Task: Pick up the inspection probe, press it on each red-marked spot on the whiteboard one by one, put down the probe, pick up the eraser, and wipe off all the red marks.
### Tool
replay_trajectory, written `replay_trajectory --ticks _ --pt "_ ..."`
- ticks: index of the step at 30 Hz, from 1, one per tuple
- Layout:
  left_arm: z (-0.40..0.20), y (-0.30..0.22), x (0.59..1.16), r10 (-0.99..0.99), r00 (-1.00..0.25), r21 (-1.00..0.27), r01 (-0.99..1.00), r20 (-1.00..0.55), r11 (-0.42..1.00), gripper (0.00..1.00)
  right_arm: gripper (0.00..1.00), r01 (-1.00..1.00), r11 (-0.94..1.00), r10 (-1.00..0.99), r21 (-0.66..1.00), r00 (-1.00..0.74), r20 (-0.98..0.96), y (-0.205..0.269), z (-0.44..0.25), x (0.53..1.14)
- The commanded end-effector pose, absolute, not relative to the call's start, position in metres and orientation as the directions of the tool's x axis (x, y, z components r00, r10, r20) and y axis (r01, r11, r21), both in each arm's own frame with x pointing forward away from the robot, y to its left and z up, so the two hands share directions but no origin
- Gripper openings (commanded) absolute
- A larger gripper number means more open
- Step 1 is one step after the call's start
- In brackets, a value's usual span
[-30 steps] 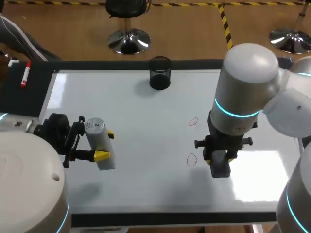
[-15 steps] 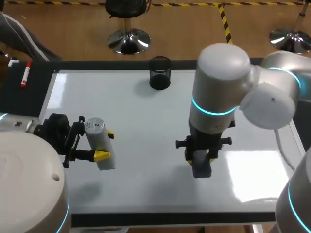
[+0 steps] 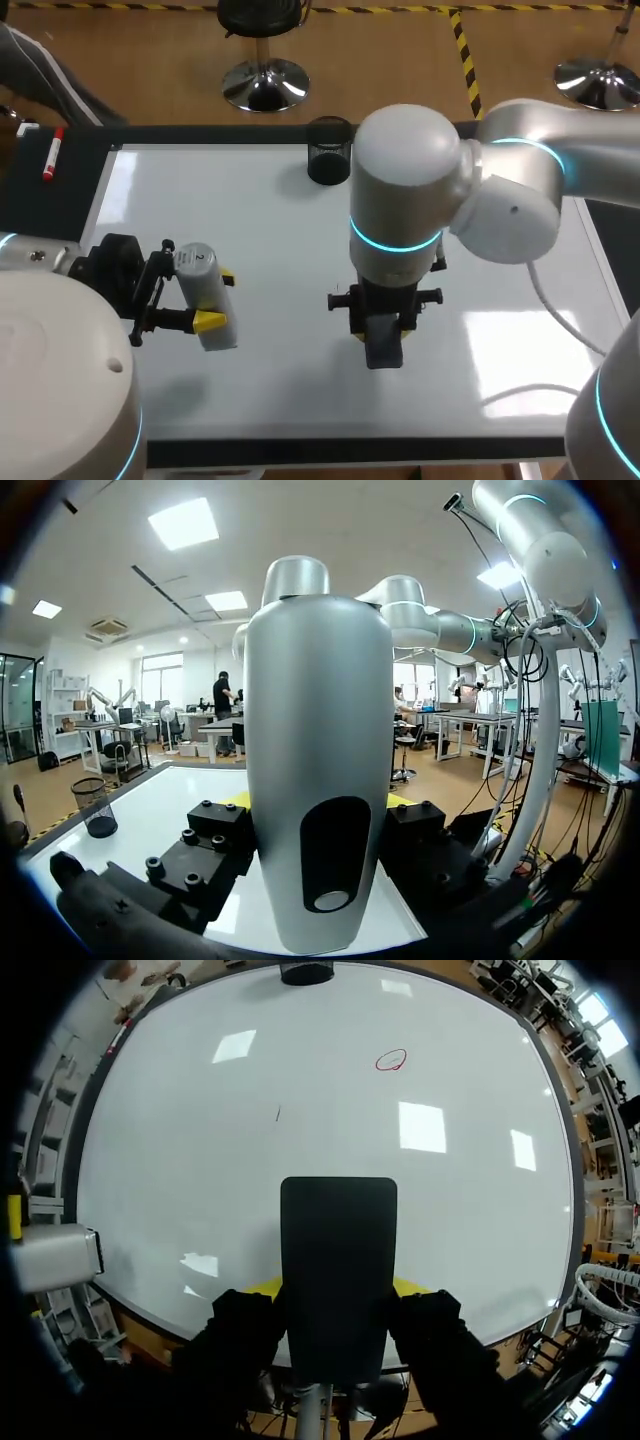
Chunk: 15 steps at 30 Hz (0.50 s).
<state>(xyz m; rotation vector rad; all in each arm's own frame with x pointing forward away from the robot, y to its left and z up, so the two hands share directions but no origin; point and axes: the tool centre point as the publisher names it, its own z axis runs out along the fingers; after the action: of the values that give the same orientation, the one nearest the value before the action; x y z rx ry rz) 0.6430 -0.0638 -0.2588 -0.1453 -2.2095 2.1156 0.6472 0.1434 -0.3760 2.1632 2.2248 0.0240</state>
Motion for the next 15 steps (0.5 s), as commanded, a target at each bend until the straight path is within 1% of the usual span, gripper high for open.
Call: replay_trajectory --ticks 1,15 --pt "-0.259 -0.064 0.643 0.122 -0.992 -0.999 0.016 -0.011 0.039 0.0 0.0 0.999 0.029 0.999 0.021 -0.029 -0.026 0.154 -0.386 0.654" --pt "-0.259 -0.064 0.643 0.122 -0.992 -0.999 0.016 -0.011 0.039 0.0 0.0 0.999 0.033 0.999 -0.013 -0.033 0.008 0.169 -0.409 0.674"
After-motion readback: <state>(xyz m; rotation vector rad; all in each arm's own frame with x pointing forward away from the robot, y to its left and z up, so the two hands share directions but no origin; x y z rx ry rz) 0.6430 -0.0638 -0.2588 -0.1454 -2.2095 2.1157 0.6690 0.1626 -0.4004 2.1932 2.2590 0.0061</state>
